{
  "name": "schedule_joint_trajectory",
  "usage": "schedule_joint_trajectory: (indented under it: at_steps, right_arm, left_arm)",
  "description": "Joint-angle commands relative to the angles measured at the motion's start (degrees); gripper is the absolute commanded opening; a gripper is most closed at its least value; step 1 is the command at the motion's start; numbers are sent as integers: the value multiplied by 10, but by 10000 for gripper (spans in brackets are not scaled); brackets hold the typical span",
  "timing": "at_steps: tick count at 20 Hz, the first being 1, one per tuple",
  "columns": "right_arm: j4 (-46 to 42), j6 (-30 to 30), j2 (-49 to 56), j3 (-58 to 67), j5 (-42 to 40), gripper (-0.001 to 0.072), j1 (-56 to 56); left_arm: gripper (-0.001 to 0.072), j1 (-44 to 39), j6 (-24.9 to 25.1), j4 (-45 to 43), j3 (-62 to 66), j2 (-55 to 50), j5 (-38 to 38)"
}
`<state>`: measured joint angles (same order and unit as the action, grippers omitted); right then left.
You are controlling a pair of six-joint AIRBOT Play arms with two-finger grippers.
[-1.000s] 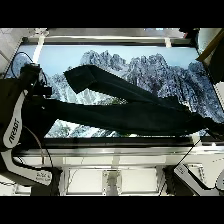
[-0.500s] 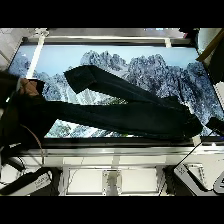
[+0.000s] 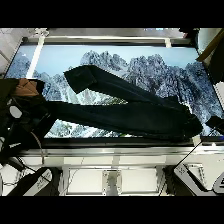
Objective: Fold the clothes and pants, and hang the long-sleeved shirts on hangers.
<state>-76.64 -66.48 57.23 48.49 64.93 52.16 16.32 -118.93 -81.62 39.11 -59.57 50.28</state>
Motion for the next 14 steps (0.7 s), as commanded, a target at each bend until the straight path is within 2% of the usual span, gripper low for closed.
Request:
schedule_joint_trajectory:
  at_steps: [1, 2, 5, 6, 7, 8, 9, 12, 14]
  right_arm:
    - [3, 2, 0, 0, 19, 538, 0]
    - [3, 2, 0, 0, 26, 539, 0]
    - [3, 2, 0, 0, 51, 538, 0]
    - [3, 2, 0, 0, 57, 539, 0]
    - [3, 2, 0, 0, 62, 538, 0]
    - [3, 2, 0, 0, 63, 539, 0]
    - [3, 1, 0, 0, 64, 539, 0]
    - [4, 1, 0, 0, 65, 538, 0]
    - [4, 1, 0, 0, 66, 538, 0]
  left_arm:
    - [592, 6, 5, 53, -15, -56, -91]
    - [554, 6, 5, 58, -15, -67, -112]
    - [537, 6, 5, 70, -14, -88, -178]
    - [434, 7, 5, 70, -14, -93, -187]
    - [400, 9, 5, 69, -14, -97, -193]
    - [396, 12, 5, 70, -14, -101, -196]
    - [343, 14, 5, 69, -14, -103, -197]
    - [334, 16, 5, 70, -14, -113, -212]
    - [233, 16, 5, 70, -9, -124, -212]
